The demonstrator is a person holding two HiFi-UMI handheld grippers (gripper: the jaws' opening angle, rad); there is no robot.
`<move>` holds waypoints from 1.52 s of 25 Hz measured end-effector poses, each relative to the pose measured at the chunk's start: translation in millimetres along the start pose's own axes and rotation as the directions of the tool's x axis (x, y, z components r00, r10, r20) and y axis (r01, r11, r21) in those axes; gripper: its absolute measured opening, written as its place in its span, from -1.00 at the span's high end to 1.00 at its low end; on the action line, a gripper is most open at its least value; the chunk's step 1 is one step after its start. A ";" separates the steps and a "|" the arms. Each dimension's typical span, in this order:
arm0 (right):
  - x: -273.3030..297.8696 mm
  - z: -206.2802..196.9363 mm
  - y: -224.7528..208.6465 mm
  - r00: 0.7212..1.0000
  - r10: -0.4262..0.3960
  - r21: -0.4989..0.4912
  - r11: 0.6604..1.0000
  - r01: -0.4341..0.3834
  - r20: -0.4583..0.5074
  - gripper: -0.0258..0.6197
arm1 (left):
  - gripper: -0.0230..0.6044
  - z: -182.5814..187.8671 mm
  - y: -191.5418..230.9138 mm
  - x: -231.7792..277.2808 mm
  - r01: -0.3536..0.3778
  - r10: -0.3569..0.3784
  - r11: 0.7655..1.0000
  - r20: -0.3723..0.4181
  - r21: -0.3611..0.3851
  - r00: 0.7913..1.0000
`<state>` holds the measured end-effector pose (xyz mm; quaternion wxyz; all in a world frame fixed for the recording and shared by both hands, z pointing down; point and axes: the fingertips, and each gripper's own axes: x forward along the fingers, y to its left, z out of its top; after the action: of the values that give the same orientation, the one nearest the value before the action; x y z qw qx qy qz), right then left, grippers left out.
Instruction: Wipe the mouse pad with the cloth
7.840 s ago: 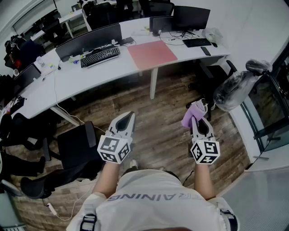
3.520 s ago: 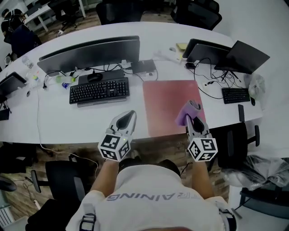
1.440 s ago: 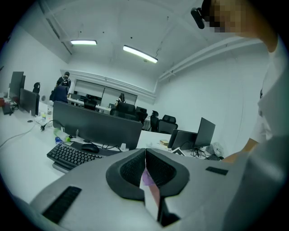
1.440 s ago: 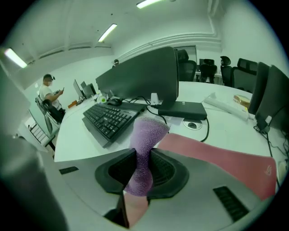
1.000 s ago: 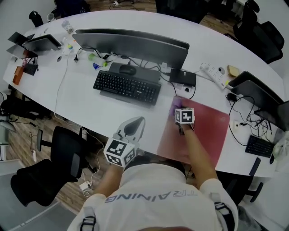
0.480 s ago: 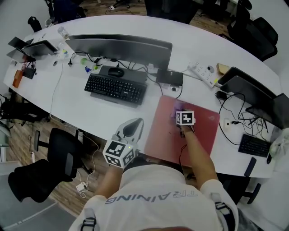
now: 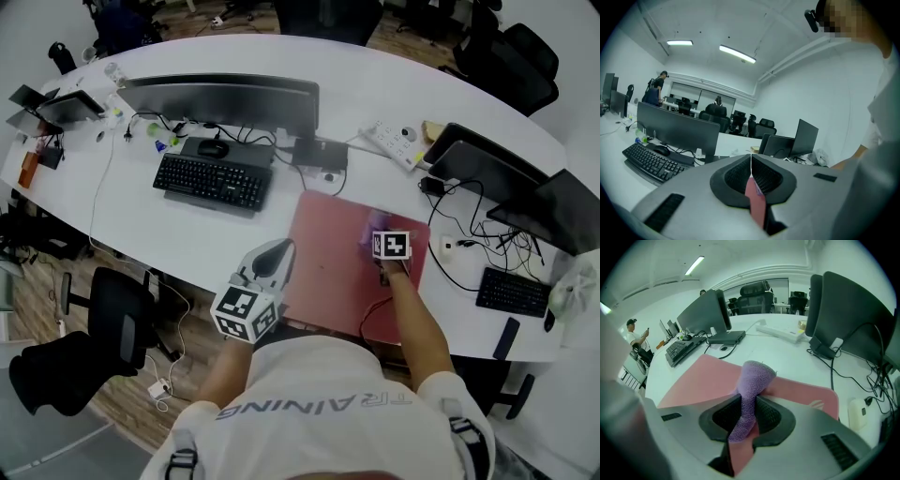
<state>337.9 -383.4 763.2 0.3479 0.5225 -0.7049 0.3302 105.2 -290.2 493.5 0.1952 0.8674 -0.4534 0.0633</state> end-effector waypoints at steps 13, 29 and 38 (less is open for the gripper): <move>-42.2 -45.2 -117.1 0.990 -0.137 0.062 0.989 0.136 0.016 0.62 | 0.82 -16.8 -56.1 20.2 0.037 -0.036 0.999 -0.020 0.006 0.999; -168.2 9.2 -81.8 0.900 -0.124 0.133 0.988 0.075 0.417 0.62 | 0.82 3.9 -16.6 -25.1 0.005 -0.005 1.000 0.040 0.014 0.999; -204.8 59.7 89.2 0.850 0.070 -0.032 0.998 -0.063 0.522 0.62 | 0.82 27.0 30.5 -60.5 0.019 -0.021 0.999 0.087 0.030 0.996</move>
<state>286.4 -308.0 550.8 0.1353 0.5654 -0.7929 0.1826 43.5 -270.5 460.0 0.1633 0.8765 -0.4519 0.0299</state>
